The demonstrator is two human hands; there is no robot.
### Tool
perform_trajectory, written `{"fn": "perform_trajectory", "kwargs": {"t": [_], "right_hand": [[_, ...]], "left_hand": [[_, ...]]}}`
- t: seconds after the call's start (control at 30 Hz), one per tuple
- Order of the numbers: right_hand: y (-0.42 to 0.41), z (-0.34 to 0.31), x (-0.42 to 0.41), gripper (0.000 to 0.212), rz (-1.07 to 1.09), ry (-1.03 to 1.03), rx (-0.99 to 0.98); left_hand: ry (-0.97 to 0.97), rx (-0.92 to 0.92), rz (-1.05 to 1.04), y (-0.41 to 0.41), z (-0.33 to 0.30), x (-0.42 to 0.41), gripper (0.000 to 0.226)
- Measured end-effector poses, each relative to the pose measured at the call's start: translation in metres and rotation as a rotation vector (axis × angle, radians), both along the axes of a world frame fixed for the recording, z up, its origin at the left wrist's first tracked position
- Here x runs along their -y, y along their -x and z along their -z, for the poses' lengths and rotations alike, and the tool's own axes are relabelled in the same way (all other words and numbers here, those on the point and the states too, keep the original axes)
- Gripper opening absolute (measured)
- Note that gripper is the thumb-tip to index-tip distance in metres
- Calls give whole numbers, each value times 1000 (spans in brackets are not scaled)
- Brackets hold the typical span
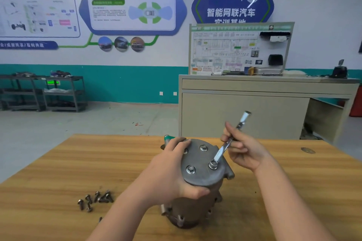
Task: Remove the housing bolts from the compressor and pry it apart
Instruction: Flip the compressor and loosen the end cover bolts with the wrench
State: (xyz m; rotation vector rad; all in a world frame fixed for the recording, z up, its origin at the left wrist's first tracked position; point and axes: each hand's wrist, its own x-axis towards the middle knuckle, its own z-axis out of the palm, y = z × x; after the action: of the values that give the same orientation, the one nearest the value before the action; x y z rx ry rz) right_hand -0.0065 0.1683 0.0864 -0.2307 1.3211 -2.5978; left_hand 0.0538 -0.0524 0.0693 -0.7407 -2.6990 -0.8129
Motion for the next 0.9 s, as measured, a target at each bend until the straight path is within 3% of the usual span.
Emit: {"fn": "perform_trajectory", "kwargs": {"t": [0.13, 0.2, 0.37, 0.63, 0.9], "right_hand": [[17, -13, 17, 27, -95, -205, -4], [18, -20, 21, 32, -73, -208, -1], [-3, -31, 11, 35, 249, 377, 12], [-77, 33, 32, 42, 1013, -78, -478], [-103, 55, 73, 32, 1263, -164, -611]], "left_hand": [[23, 7, 24, 5, -2, 1, 123], [14, 11, 20, 5, -1, 1, 122], [-12, 7, -1, 3, 2, 1, 121], [-59, -65, -84, -6, 11, -3, 125], [-92, -129, -197, -15, 20, -11, 123]]}}
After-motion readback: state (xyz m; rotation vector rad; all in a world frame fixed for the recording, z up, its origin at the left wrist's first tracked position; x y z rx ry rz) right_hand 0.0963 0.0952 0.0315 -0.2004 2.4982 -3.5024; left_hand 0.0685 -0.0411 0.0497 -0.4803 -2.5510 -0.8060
